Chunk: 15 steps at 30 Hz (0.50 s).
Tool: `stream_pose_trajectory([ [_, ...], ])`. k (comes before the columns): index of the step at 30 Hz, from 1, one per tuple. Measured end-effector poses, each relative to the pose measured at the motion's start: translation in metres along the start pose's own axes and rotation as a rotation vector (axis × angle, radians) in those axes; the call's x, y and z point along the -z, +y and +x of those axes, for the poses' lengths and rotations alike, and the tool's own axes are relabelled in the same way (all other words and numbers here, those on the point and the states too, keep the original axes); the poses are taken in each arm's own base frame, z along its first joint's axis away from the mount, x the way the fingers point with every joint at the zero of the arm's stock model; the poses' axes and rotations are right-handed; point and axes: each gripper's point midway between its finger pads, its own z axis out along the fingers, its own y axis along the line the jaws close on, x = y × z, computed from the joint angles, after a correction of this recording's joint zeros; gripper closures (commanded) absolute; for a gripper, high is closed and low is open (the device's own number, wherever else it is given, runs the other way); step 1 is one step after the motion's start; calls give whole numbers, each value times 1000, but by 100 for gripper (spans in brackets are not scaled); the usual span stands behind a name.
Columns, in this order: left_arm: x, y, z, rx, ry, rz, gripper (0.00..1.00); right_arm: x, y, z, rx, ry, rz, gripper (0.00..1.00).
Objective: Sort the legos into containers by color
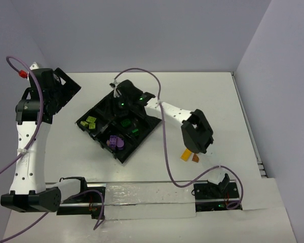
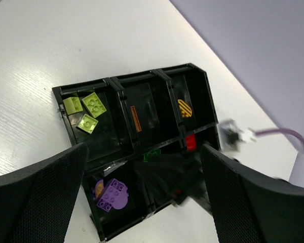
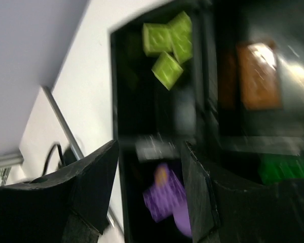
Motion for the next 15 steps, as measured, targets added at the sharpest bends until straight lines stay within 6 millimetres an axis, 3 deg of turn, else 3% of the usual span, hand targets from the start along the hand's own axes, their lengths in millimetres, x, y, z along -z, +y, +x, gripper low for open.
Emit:
stream_pose_trajectory([
  [3,-10,-3,8,-37,41,1,2,52,-23,-5,-25,-63,75,38],
  [7,-28,-19,28,-118,117,18,2,168,-83,8,-151,-182,289,35],
  [9,-34,-29,43,-166,162,27,2,215,-104,9,-204,-277,389,33],
  [12,-42,-46,62,-233,209,46,2,258,-119,43,-277,-304,526,31],
  [15,-48,-57,76,-274,242,60,2,282,-133,91,-369,-273,640,30],
])
